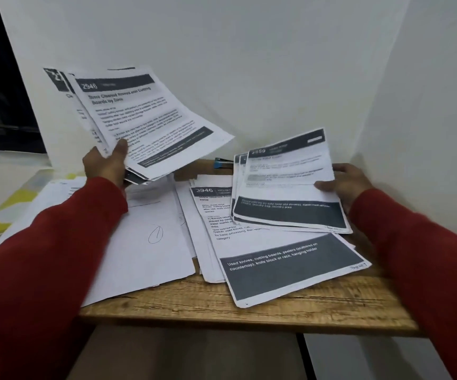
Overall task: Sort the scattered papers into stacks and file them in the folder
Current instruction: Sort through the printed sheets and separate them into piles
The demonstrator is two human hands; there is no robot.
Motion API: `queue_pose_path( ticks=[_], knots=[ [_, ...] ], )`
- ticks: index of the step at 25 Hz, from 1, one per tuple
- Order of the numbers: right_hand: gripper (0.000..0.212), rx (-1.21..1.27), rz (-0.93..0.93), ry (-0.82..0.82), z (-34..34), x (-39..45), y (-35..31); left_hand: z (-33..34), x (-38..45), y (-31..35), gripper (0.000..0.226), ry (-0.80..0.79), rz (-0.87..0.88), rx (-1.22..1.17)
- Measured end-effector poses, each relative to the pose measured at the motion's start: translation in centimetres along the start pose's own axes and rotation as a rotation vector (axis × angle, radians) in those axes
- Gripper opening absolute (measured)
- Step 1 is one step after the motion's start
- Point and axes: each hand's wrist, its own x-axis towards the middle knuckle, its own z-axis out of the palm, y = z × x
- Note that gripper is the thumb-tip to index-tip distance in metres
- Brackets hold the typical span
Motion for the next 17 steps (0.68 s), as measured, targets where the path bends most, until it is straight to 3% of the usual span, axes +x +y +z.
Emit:
queue_pose_path(
  ticks=[4, 6, 8, 10, 13, 14, 17],
  knots=[
    [0.067, -0.126, -0.022, -0.209, 0.6, -0.2, 0.2, 2.6, -4.8, 1.3, 0.02, -0.35, 0.005, -0.039],
    [0.054, -0.21, -0.087, -0.276, 0.8, -0.4, 0.0, 3.4, -6.8, 1.5, 0.023, -0.515, -0.003, -0.024],
    [0.028, -0.335, -0.188, -0.197, 1.4, -1.2, -0.7, 3.9, -7.9, 1.3, 0.023, -0.621, -0.006, 0.009],
    [0.051, -0.233, -0.228, -0.152, 1.9, -1.9, -1.3, 4.2, -8.6, 1.0, 0.016, -0.68, 0.017, 0.026],
    [0.07, 0.052, -0.202, -0.311, 2.5, -2.4, -1.9, 4.5, -9.2, 0.9, 0.015, -0.716, 0.044, 0.047],
    [0.065, 0.027, -0.244, -0.346, 2.9, -2.8, -2.0, 4.4, -9.1, 0.8, 0.016, -0.72, 0.051, 0.06],
    [0.021, 0.023, -0.374, -0.394, 3.4, -3.5, -2.0, 4.3, -9.1, 1.1, 0.025, -0.738, 0.06, 0.08]
  ],
)
